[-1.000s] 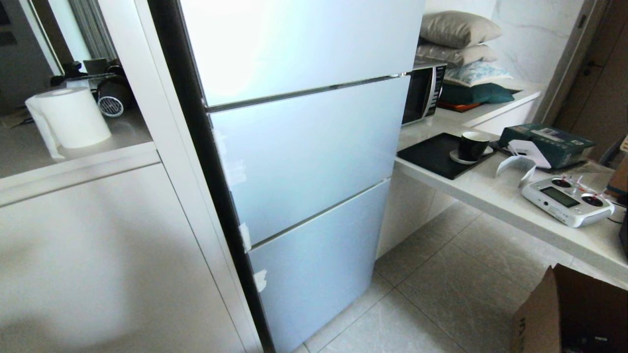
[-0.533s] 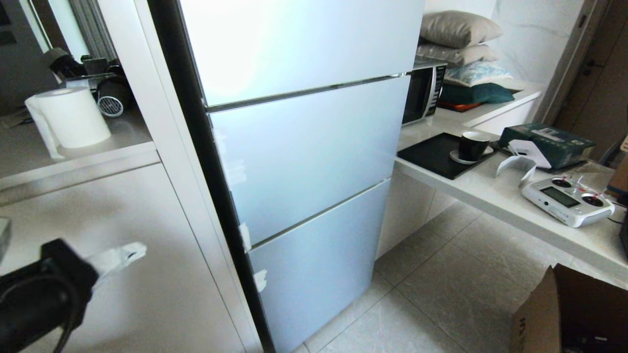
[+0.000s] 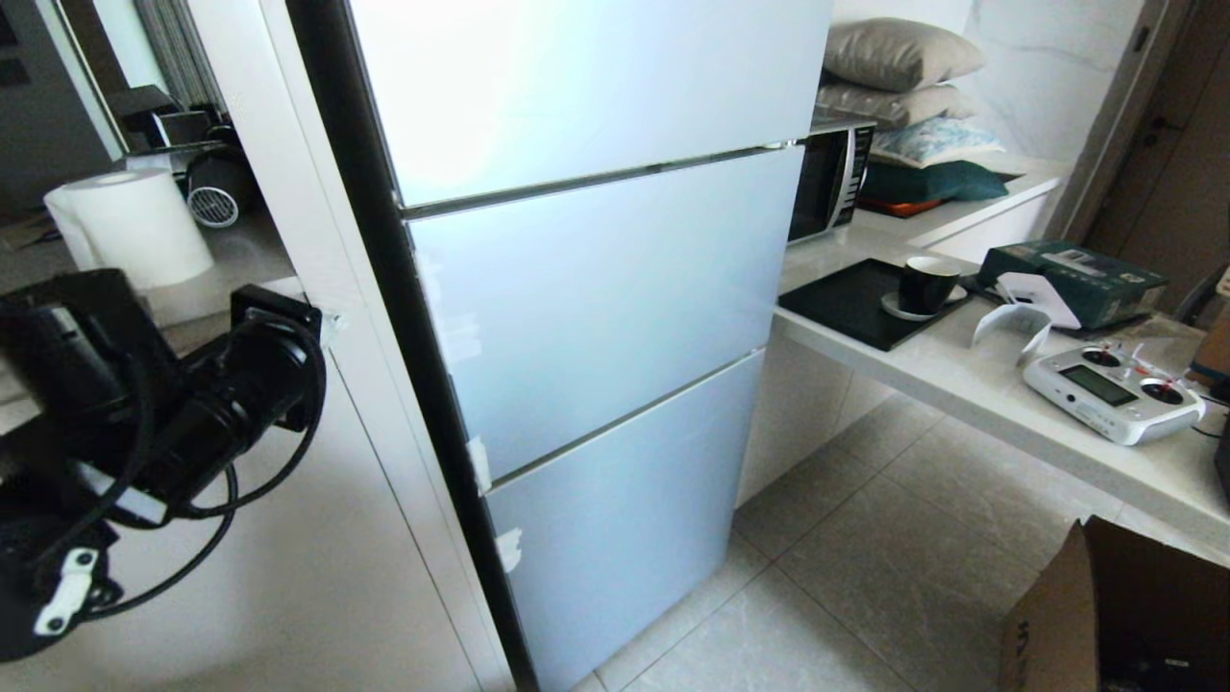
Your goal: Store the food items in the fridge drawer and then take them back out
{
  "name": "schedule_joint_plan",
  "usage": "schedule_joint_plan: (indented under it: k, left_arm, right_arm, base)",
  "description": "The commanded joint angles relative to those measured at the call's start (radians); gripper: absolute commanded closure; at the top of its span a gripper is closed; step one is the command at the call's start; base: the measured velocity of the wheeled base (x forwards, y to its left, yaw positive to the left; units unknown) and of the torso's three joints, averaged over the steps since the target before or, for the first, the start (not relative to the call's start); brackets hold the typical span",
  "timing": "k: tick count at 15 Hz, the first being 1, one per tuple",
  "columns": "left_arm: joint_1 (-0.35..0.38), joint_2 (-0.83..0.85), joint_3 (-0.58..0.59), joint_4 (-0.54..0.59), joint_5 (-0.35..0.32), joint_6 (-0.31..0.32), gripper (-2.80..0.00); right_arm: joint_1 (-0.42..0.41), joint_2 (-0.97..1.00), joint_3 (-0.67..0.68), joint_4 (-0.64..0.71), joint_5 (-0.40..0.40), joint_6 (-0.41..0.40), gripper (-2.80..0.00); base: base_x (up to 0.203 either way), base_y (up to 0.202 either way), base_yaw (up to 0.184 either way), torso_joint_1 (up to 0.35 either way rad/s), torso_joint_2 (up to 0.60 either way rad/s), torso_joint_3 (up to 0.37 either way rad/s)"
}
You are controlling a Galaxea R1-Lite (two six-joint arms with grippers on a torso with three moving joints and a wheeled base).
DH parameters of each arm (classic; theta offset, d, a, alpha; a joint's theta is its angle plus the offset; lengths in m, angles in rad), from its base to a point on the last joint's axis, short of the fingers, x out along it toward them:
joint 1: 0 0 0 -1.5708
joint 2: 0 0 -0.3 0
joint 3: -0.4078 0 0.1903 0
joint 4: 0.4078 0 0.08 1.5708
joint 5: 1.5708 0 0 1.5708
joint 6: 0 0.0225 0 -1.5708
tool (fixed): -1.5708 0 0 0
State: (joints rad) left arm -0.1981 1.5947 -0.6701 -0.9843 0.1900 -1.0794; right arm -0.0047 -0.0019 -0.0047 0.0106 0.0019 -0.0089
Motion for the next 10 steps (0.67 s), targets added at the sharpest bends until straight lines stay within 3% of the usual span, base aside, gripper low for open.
schedule_joint_plan:
  k: [1, 10]
  left_arm:
    - [-0.004, 0.073, -0.063, -0.007, 0.002, -0.004, 0.00]
    - [-0.026, 0.250, -0.243, -0.042, 0.025, -0.002, 0.00]
  right_arm:
    - [0.000, 0.000, 0.000, 0.000, 0.000, 0.000, 0.00]
    - [0.000, 0.000, 0.002, -0.001, 0.000, 0.002, 0.00]
  base:
    - [0.000, 0.000, 0.000, 0.000, 0.00, 0.000]
    - [0.000, 0.000, 0.000, 0.000, 0.00, 0.000]
